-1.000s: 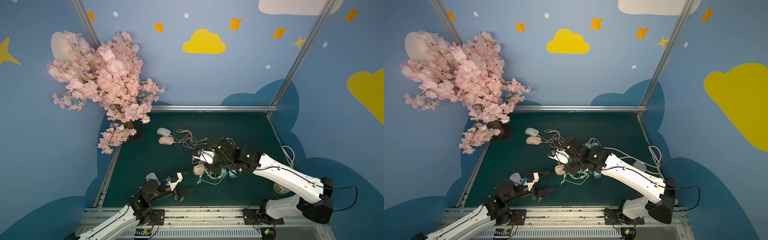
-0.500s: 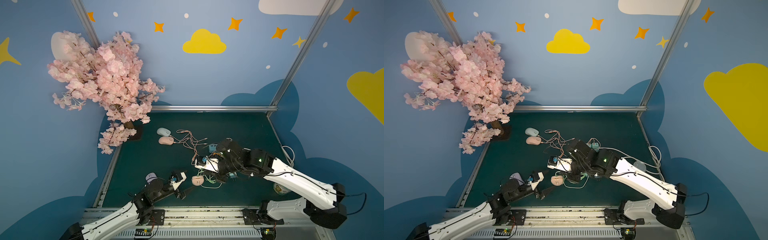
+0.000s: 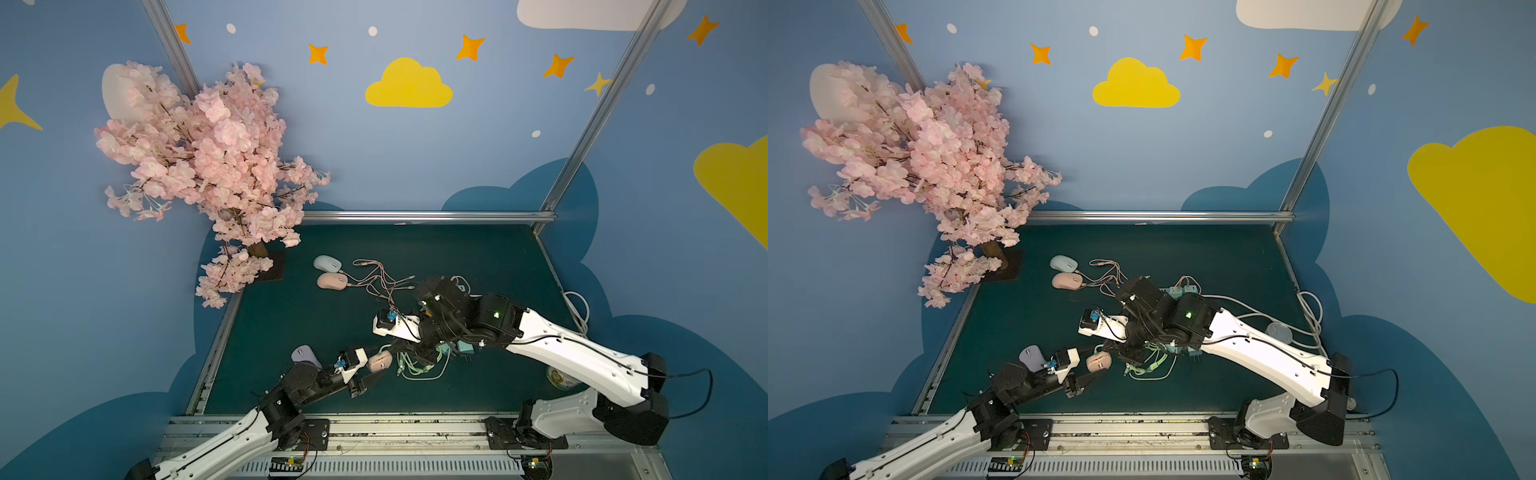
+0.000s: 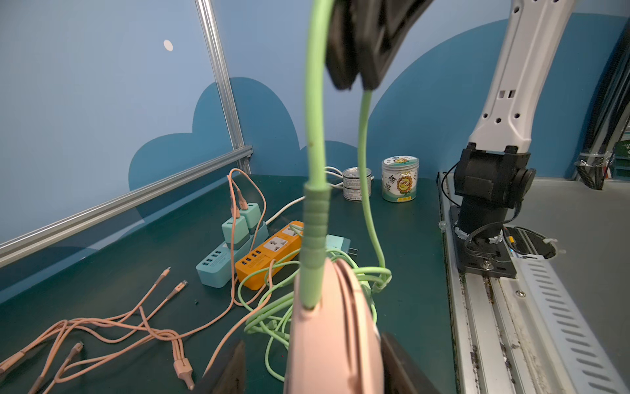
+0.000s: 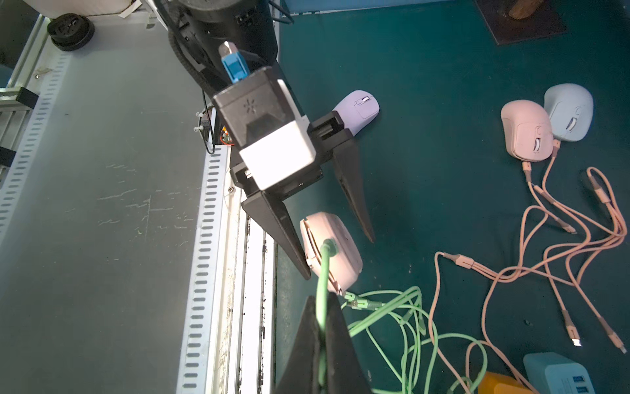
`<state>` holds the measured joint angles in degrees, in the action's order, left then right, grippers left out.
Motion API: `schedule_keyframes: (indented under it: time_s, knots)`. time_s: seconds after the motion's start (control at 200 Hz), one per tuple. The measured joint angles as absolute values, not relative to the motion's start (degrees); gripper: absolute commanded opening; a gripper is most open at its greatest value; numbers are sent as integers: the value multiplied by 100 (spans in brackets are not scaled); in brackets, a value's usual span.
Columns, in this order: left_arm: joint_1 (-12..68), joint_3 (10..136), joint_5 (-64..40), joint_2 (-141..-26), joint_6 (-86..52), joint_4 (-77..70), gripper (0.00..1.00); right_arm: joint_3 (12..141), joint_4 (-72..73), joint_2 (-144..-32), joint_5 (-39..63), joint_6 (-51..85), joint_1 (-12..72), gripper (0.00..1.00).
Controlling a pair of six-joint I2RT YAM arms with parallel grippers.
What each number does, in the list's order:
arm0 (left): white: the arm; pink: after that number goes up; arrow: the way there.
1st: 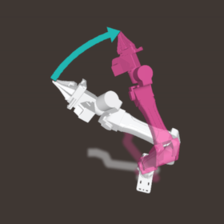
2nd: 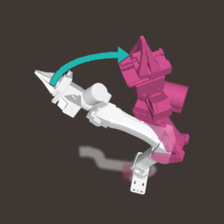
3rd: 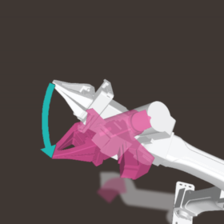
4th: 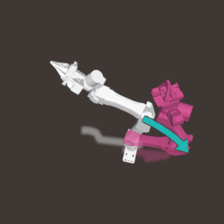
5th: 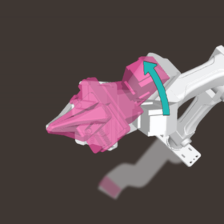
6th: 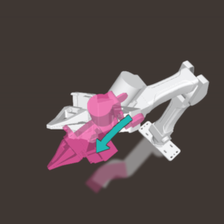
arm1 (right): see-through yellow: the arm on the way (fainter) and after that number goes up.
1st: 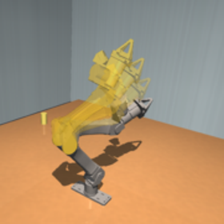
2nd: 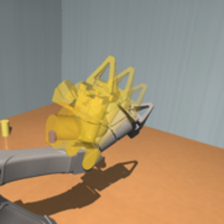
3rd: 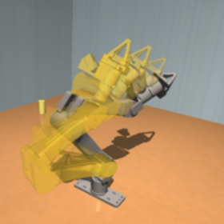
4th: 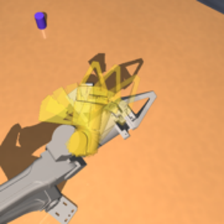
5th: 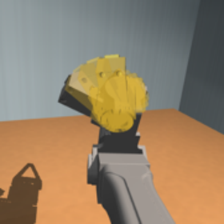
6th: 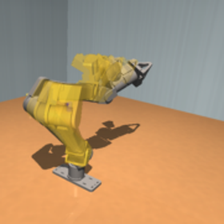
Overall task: Unplug the wireless mouse
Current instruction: Pick up the mouse from the center of the board.
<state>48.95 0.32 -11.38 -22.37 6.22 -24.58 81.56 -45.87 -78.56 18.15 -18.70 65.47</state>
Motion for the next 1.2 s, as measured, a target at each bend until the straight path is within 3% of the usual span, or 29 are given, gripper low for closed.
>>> schedule_keyframes:
  time_s: [0.225, 0.431, 0.746, 0.961, 1.131, 1.196]
  knots:
    - [4895, 32, -1133, -2211, 620, -2314, 59, 8156, -4357, -7856, 1608, -1647, 6552, 0]
    - [4899, 32, -1138, -2255, 591, -2294, 47, 8167, -4250, -7856, 1476, -1496, 6552, 0]
    - [4899, 32, -1138, -2327, 576, -2279, 47, 8302, -4180, -7865, 1444, -1389, 6552, 0]
    - [4899, 32, -1142, -2324, 569, -2279, 28, 8449, -4174, -7929, 1428, -1391, 6552, 0]
    - [4899, 34, -1151, -2318, 574, -2246, 29, 8449, -4174, -7948, 1328, -1389, 6552, 0]
    - [4899, 32, -1114, -2292, 574, -2217, 29, 8447, -4174, -7953, 1214, -1345, 6552, 27]
